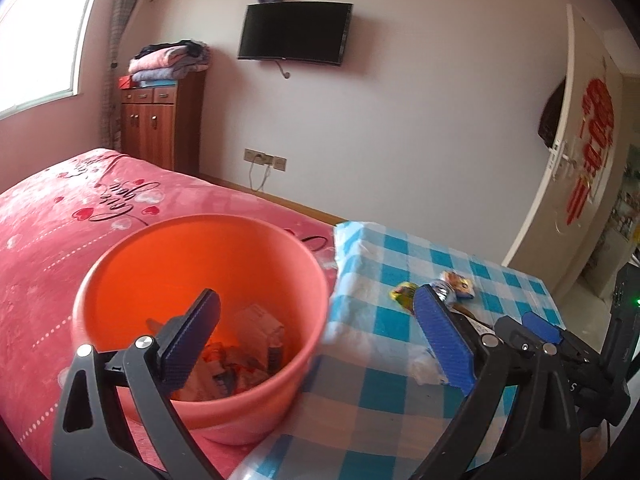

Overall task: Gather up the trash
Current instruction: 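Return both tools to the table over the remaining trash, then move both tools in toward the yellow chip bag and snack bars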

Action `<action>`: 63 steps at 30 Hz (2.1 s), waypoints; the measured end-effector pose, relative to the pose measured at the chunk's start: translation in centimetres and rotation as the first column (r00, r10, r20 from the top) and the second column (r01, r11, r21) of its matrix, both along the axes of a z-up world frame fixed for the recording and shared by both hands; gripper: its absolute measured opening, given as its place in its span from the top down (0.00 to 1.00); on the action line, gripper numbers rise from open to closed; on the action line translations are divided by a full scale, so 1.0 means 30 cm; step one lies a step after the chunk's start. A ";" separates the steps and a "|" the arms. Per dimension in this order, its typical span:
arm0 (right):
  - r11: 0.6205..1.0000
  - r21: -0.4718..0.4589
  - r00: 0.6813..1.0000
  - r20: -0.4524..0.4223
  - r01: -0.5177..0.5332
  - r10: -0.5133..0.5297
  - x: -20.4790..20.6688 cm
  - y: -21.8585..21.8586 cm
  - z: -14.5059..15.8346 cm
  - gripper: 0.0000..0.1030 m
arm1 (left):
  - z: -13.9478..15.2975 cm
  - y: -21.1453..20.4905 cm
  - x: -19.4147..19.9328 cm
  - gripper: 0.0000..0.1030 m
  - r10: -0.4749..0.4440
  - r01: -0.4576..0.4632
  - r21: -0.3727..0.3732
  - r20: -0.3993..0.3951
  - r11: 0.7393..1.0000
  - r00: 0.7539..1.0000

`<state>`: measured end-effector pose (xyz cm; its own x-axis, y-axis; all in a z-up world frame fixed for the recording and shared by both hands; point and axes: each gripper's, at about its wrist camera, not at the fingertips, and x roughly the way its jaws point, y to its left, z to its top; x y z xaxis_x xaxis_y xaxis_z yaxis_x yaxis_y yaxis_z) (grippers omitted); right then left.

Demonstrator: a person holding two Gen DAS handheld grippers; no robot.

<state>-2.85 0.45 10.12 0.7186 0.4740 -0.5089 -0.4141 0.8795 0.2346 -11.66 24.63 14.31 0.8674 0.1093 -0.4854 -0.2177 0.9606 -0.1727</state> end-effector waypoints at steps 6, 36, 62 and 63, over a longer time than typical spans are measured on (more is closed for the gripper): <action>0.999 0.012 0.999 -0.018 0.039 -0.039 0.002 -0.085 -0.031 0.12 | -0.008 -0.080 0.026 0.05 -0.043 0.043 0.017 -0.015 0.999 0.999; 0.972 0.103 0.973 -0.116 0.209 -0.197 0.080 -0.481 -0.203 0.10 | -0.095 -0.431 0.445 0.05 -0.211 0.200 -0.082 -0.167 0.976 0.963; 0.919 0.225 0.936 -0.217 0.323 -0.276 0.145 -0.799 -0.251 0.10 | -0.418 -0.698 1.176 0.59 -0.102 0.051 -0.109 -0.540 0.993 0.835; 0.918 0.226 0.936 -0.218 0.325 -0.277 0.145 -0.803 -0.251 0.10 | -0.423 -0.701 1.168 0.59 -0.102 0.054 -0.105 -0.533 0.993 0.840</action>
<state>1.51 -23.65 2.58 0.7562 0.3797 -0.5328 -0.0691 0.8562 0.5121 23.38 3.60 1.63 0.4722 -0.0088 -0.8814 -0.2242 0.9659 -0.1298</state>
